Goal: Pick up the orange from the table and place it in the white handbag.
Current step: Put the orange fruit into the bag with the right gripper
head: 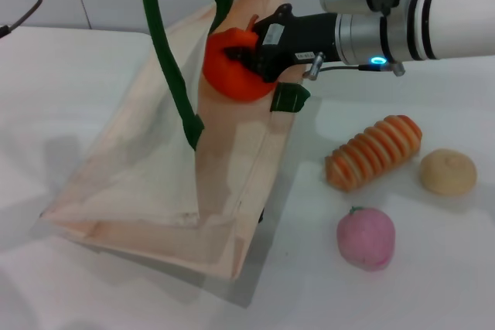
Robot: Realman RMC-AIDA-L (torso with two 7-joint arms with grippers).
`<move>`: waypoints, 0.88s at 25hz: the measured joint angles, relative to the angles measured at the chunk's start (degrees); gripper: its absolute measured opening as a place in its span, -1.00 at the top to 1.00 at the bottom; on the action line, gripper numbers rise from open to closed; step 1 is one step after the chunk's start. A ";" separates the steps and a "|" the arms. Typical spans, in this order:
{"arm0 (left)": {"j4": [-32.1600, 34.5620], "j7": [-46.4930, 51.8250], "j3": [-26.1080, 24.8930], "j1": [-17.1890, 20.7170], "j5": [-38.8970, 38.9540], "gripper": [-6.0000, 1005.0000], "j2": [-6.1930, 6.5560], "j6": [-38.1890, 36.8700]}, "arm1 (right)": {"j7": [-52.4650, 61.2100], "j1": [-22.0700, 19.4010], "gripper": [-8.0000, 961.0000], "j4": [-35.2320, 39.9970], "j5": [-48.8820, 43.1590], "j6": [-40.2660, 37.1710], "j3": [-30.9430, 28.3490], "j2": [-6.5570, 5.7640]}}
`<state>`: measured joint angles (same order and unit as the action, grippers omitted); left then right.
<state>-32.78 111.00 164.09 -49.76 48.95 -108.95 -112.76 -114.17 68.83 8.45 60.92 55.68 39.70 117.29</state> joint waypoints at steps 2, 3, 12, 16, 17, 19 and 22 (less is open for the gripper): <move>0.00 0.00 0.00 0.00 0.03 0.76 0.01 0.00 | -0.01 0.03 0.82 -0.38 0.00 -0.99 -0.07 0.04; 0.00 0.00 0.00 0.00 0.05 0.76 0.02 0.00 | -0.10 0.20 0.81 -0.71 0.00 -1.32 -0.07 0.06; 0.00 0.00 0.00 0.12 0.05 0.76 0.05 0.06 | -2.67 1.58 0.80 -2.85 0.00 -1.17 -0.24 0.16; 0.00 0.00 0.00 0.51 0.11 0.76 0.08 0.27 | -2.69 1.63 0.79 -2.88 0.02 0.99 -0.24 0.03; 0.00 0.00 0.00 0.60 0.15 0.76 0.13 0.29 | -2.69 1.64 0.79 -2.89 0.02 1.73 -0.23 -0.05; 0.00 0.00 0.00 0.84 0.29 0.76 0.21 0.34 | -2.69 1.65 0.63 -2.86 -0.02 2.68 -0.07 -0.15; 0.00 0.00 -0.03 1.11 0.42 0.76 0.36 0.46 | -2.25 1.66 0.38 -2.68 -0.39 3.14 0.30 -0.25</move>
<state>-32.78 111.00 164.07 -48.65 49.37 -108.59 -112.30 -116.41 70.49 5.77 60.54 58.82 40.00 117.05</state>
